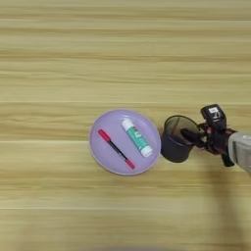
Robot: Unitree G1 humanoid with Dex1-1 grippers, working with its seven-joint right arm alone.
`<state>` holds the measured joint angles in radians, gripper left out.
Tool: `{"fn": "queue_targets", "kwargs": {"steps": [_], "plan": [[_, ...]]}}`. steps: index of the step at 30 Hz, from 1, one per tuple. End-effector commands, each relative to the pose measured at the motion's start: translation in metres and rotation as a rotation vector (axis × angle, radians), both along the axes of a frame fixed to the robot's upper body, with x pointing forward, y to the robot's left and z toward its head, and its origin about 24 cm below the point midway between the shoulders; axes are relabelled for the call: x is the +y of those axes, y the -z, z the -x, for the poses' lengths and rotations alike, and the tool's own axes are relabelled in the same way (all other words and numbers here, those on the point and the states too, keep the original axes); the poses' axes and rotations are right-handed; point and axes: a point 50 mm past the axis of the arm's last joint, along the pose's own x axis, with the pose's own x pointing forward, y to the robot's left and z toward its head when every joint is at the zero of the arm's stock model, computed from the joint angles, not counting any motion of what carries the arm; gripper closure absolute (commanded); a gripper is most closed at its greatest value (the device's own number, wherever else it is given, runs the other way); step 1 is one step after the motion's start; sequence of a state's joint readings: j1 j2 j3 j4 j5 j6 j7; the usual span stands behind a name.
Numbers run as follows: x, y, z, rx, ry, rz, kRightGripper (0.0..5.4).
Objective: Move the objects on the table
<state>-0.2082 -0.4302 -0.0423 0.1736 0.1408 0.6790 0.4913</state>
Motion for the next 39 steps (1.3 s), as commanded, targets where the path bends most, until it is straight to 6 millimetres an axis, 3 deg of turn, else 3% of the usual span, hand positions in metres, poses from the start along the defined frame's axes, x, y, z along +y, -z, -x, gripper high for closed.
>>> {"fn": "queue_targets", "kwargs": {"steps": [1, 20, 39], "plan": [[-0.001, -0.027, -0.014, -0.121, -0.020, 0.036, 2.65], [0.000, -0.026, -0.014, -0.121, -0.021, 0.047, 4.76], [-0.020, -0.032, -0.018, -0.141, 0.030, 0.115, 4.95]]}}
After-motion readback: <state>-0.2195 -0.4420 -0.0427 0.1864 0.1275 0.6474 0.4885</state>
